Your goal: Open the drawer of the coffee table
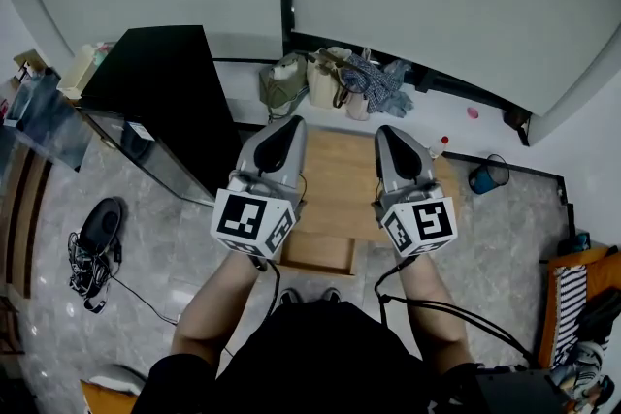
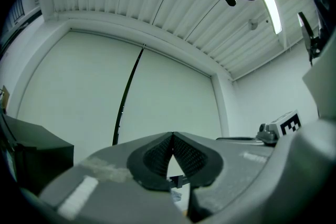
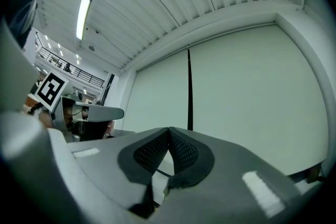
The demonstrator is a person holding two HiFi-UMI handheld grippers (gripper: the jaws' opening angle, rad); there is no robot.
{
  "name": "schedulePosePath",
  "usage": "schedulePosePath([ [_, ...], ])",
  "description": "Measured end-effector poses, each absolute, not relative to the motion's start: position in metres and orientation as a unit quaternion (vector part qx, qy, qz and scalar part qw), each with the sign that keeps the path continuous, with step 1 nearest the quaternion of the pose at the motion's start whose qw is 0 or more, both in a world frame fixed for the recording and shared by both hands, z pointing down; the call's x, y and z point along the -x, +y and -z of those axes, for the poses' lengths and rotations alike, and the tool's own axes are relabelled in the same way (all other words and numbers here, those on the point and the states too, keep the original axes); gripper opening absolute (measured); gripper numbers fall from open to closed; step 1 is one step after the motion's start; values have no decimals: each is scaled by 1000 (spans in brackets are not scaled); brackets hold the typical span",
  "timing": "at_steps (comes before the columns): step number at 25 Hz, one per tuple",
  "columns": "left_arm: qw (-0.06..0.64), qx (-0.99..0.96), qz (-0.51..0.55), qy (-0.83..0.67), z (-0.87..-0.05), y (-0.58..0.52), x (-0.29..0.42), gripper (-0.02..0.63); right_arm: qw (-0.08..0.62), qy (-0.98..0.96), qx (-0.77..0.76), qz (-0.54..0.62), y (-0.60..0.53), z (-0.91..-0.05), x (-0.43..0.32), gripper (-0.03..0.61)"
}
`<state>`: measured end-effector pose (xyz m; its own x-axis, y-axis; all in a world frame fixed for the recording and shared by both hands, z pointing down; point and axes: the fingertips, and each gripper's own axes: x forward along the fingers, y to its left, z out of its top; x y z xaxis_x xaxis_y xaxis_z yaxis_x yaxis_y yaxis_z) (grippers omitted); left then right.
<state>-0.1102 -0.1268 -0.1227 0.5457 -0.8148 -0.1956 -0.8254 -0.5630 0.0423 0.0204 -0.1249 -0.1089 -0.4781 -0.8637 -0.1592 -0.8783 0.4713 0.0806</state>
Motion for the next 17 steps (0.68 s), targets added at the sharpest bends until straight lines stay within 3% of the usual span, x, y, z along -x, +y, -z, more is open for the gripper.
schedulePosePath([
  [17,23,878,-89,470,116,-131,115,2,49,857,507,-70,-128,105,-17,2],
])
